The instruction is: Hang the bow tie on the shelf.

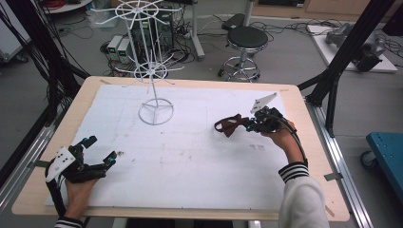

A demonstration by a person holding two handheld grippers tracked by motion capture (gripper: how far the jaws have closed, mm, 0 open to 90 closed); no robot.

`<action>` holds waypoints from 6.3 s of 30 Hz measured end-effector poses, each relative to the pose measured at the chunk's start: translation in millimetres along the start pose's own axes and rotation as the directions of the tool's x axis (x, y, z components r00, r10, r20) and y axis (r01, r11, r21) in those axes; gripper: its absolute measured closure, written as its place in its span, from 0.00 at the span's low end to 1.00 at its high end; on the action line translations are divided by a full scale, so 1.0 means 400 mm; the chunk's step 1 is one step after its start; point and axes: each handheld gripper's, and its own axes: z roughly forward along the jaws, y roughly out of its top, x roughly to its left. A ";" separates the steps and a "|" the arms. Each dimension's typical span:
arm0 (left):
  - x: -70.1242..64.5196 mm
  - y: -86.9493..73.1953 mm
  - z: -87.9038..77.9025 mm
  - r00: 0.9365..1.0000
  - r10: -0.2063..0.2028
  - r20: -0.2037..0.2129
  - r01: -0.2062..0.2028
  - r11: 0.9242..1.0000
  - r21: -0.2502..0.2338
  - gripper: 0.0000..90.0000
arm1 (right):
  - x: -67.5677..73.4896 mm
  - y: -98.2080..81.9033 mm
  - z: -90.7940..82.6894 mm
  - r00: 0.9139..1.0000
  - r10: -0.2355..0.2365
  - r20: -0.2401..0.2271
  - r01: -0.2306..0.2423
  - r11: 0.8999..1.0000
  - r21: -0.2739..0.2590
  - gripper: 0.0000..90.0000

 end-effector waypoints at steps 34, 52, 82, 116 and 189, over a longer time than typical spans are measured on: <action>-0.065 0.201 0.112 0.969 0.013 0.246 -0.028 0.998 0.055 0.04 | 0.180 0.120 -0.083 0.995 0.091 -0.034 -0.097 0.932 -0.348 0.94; -0.130 0.313 0.182 0.931 0.052 0.361 -0.091 0.992 0.091 0.04 | 0.244 0.220 -0.067 0.995 0.065 -0.070 -0.089 0.897 -0.433 0.94; -0.236 0.360 0.289 0.867 0.015 0.499 -0.128 0.973 0.193 0.14 | 0.306 0.307 -0.019 0.995 -0.003 -0.102 -0.043 0.894 -0.446 0.94; -0.222 0.358 0.292 0.861 -0.048 0.507 -0.104 0.958 0.267 0.93 | 0.323 0.326 -0.010 0.991 -0.050 -0.123 -0.014 0.882 -0.470 0.94; -0.041 0.437 0.301 0.945 -0.100 0.311 -0.028 0.923 0.383 0.95 | 0.396 -0.103 -0.079 0.929 0.344 0.138 -0.115 0.620 -0.776 0.01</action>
